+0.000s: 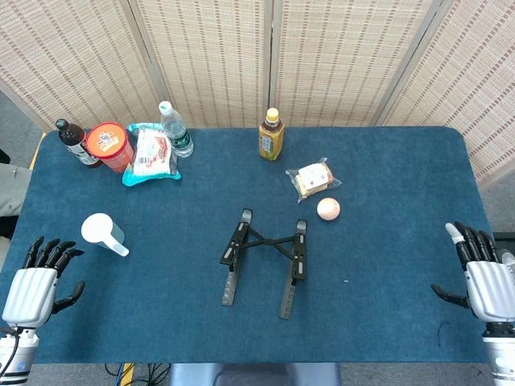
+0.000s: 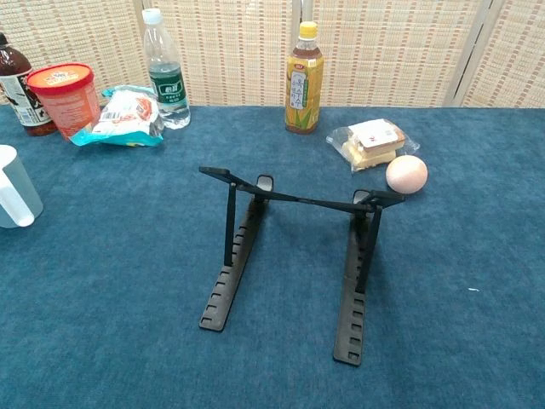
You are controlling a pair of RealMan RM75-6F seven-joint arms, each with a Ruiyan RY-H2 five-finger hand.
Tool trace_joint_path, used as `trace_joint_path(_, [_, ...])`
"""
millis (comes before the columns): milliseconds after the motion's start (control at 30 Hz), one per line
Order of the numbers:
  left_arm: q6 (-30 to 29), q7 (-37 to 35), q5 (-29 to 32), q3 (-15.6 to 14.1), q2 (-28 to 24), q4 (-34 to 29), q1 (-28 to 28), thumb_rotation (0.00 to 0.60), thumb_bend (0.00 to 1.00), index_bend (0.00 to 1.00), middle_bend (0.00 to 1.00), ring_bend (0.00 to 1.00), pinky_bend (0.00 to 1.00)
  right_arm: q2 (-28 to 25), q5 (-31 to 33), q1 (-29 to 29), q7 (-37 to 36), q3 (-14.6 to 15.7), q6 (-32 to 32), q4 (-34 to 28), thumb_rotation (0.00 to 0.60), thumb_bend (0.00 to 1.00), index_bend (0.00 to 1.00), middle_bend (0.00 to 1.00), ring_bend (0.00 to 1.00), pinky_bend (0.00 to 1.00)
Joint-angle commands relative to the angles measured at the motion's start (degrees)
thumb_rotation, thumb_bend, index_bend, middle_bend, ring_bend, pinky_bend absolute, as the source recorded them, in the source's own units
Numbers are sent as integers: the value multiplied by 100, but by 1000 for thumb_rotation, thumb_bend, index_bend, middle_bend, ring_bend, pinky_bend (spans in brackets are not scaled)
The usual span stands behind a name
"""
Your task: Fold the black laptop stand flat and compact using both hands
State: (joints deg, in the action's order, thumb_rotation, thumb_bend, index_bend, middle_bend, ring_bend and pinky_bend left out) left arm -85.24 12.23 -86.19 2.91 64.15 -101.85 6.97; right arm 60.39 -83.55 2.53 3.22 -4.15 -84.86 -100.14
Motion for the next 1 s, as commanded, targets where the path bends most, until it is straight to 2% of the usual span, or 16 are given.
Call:
trace_joint_path(33, [27, 9, 14, -3, 9, 8, 10, 600, 273, 264, 188, 109, 7, 6, 23, 4, -13, -5, 14, 7, 600, 11, 0, 44, 0, 0])
trace_joint_path(233, [18, 22, 10, 0, 5, 2, 10, 600, 273, 264, 188, 109, 7, -22, -113, 74, -199, -21, 44, 20, 600, 29, 0, 45, 0, 0])
trace_joint_path(367, [17, 35, 12, 4, 2, -15, 12, 600, 274, 264, 188, 109, 7, -144, -532, 282, -677, 19, 220, -10, 600, 122, 0, 44, 0, 0])
trace_joint_path(433, [11, 45, 5, 2, 2, -28, 11, 600, 274, 264, 187, 109, 7, -195, -818, 417, -1030, 56, 305, -2, 600, 185, 0, 49, 0, 0])
trace_joint_path(633, [-38, 83, 6, -10, -33, -80, -27, 600, 273, 263, 188, 109, 7, -319, -1633, 827, -2243, 189, 437, 67, 600, 278, 0, 121, 0, 0])
trace_joint_path(700, [-52, 98, 0, -14, -43, -100, -37, 600, 273, 264, 188, 109, 7, -348, -1844, 959, -2578, 257, 504, 91, 600, 305, 0, 146, 3, 29])
trace_joint_path(800, [-61, 127, -4, -18, -53, -133, -45, 600, 273, 264, 188, 109, 8, -451, -2200, 1249, -3228, 442, 756, 83, 600, 310, 0, 157, 16, 95])
trace_joint_path(1000, [-65, 175, -4, -2, -72, -184, -38, 600, 273, 264, 188, 109, 7, -606, -2748, 1759, -4126, 760, 1124, 86, 600, 310, 24, 194, 44, 113])
